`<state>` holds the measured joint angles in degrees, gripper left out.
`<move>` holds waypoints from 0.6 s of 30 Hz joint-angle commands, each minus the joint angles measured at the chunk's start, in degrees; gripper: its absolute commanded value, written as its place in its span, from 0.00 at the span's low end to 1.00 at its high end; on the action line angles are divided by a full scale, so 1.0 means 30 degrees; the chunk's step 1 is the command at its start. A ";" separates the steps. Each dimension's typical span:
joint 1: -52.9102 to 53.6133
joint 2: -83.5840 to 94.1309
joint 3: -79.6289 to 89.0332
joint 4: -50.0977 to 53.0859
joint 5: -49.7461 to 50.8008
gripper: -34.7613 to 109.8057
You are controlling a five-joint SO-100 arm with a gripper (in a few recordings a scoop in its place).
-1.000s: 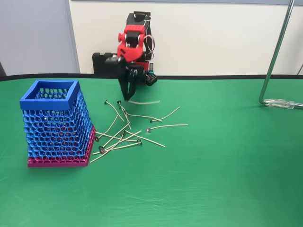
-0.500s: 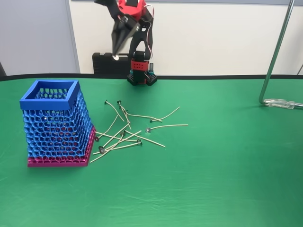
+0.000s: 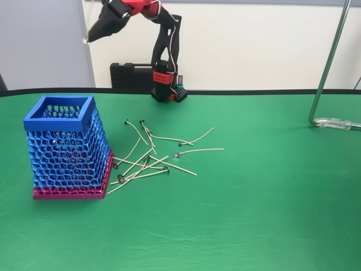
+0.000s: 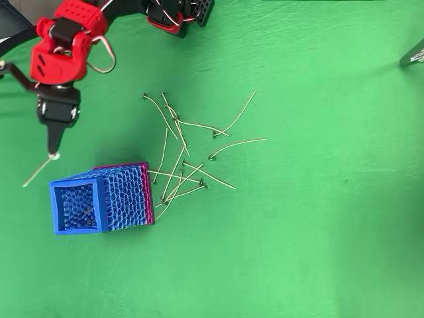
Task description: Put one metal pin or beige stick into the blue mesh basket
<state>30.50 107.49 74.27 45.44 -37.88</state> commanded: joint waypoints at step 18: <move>-0.0527 -0.8525 -0.4453 -0.6914 0.1611 0.24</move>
<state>29.18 81.56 62.84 26.63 -33.49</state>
